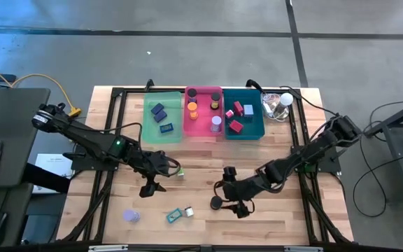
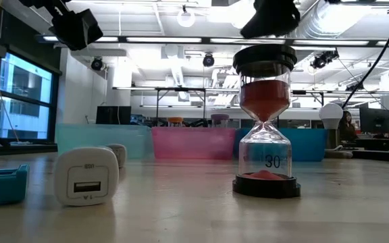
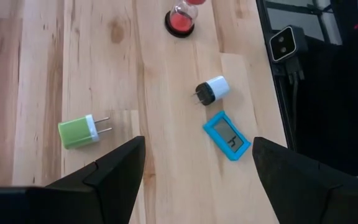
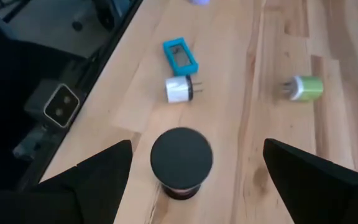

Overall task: Pick & Place Office items
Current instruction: Put the red hourglass into the pink bin

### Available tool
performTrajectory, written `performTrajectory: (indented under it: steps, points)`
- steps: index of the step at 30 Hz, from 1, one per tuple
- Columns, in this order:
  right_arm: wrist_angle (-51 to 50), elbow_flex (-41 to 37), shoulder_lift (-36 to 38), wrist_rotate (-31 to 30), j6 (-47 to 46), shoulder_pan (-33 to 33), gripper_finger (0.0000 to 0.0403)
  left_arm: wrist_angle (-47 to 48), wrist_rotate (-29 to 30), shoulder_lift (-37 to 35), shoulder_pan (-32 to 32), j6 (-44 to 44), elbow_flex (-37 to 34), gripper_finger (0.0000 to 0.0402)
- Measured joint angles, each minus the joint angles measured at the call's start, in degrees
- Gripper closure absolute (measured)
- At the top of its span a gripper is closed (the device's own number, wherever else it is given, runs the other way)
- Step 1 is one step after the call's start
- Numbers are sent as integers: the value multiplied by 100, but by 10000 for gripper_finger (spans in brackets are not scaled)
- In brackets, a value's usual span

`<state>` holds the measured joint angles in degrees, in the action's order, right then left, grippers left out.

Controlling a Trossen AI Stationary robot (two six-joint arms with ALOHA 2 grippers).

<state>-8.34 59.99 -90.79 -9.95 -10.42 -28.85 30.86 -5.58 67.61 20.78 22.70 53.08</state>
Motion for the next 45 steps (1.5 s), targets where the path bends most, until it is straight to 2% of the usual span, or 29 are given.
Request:
performTrajectory:
  steps: [17,37,45]
  points:
    - [445,-2,-685,-82,-194,-65,51,-26,13,0,2,4,4,112]
    - [582,-4,-1010,-52,-448,3,51,-29,10,0,4,2,4,112]
    - [732,-2,-1106,102,-483,36,76,-99,11,0,7,2,2,112]
